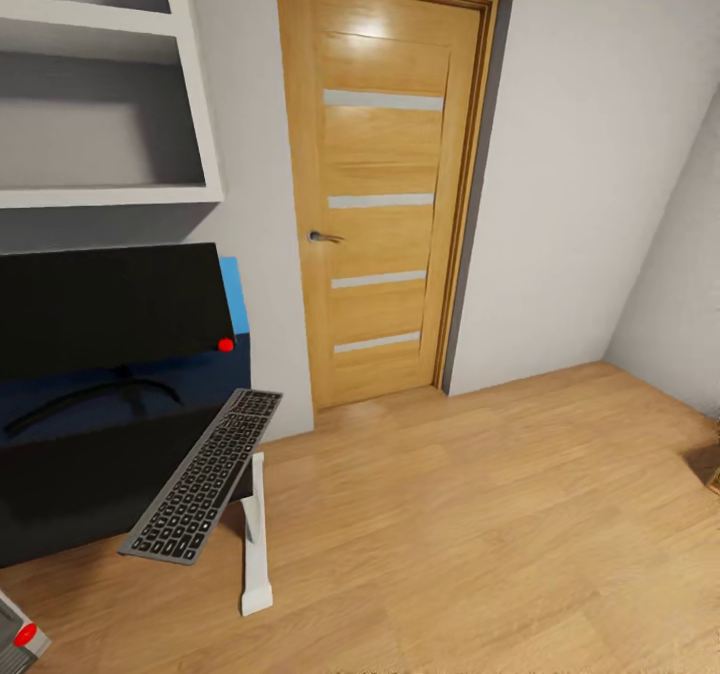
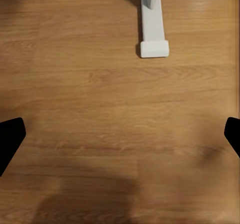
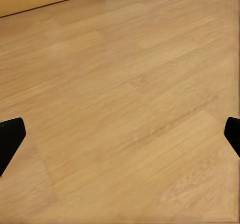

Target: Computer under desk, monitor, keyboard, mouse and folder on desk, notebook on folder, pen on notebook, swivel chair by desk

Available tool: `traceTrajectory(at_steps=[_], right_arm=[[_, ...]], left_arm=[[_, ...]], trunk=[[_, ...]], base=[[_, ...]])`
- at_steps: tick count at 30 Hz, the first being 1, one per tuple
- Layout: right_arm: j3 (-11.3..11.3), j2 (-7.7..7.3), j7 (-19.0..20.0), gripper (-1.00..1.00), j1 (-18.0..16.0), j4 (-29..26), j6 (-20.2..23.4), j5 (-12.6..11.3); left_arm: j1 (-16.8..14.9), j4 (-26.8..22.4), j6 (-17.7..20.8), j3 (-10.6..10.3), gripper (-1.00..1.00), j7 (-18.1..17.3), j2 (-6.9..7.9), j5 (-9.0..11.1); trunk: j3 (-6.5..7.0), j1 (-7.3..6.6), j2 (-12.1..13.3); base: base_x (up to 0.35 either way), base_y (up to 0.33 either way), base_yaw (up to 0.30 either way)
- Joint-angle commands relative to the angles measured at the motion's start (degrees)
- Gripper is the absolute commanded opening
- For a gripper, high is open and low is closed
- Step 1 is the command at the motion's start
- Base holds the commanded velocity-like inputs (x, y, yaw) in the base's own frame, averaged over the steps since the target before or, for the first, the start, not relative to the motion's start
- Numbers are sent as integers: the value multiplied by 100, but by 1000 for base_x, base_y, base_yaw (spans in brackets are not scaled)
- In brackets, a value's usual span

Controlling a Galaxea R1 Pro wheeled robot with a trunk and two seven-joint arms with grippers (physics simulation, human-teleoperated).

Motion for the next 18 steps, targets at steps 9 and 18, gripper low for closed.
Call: traceTrajectory(at_steps=[9, 18], right_arm=[[49, 3, -16, 100, -5, 3, -14, -39], [47, -2, -129, 100, -5, 3, -4, -39]], left_arm=[[-3, 1, -19, 0, 100, 11, -2, 16], [-2, 1, -22, 0, 100, 13, -2, 16]], trunk=[[-75, 0, -3], [-145, 0, -3]], base=[[0, 0, -139], [6, 0, -136]])
